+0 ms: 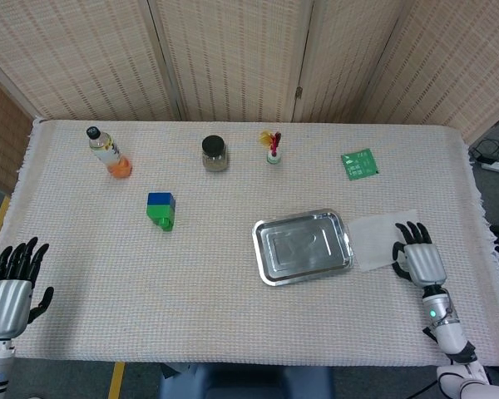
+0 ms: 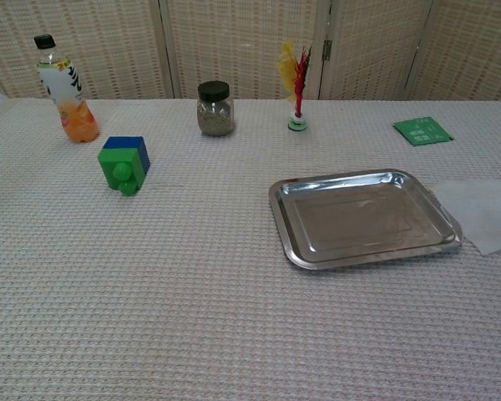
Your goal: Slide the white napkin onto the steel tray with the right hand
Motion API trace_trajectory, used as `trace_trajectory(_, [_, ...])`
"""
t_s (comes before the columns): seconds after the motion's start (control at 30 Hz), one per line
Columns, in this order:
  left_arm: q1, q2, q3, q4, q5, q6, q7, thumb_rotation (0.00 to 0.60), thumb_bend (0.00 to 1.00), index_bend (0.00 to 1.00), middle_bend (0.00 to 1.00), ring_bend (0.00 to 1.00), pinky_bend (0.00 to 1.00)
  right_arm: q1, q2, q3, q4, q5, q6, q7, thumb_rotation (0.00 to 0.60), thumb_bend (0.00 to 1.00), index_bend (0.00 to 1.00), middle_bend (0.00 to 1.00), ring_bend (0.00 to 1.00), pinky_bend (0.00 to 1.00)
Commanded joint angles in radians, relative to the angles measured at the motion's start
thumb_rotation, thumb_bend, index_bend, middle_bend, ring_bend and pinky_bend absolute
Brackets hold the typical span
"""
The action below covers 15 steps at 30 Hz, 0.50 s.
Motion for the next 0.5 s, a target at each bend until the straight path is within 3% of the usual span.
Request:
trace_trajectory(0.03, [0.000, -0.001, 0.000, 0.001, 0.003, 0.003, 0.001, 0.600, 0.44, 0.00, 0.00, 0.00, 0.00, 0.001, -0.004, 0.003, 0.005, 0.001, 0.010, 0.009, 0.600, 0.49, 0.66, 0.17, 0.07, 0.00])
trace_trajectory(0.2, [0.001, 0.000, 0.002, 0.001, 0.008, 0.006, -0.001, 0.600, 0.44, 0.00, 0.00, 0.00, 0.00, 0.003, -0.007, 0.024, 0.002, 0.013, 0.062, 0.041, 0.600, 0.49, 0.70, 0.21, 0.09, 0.00])
trace_trajectory(0.5, [0.004, 0.004, 0.008, -0.005, 0.024, 0.015, -0.011, 0.600, 0.44, 0.00, 0.00, 0.00, 0.00, 0.015, 0.003, 0.108, -0.050, 0.075, 0.158, 0.088, 0.600, 0.53, 0.77, 0.26, 0.11, 0.00])
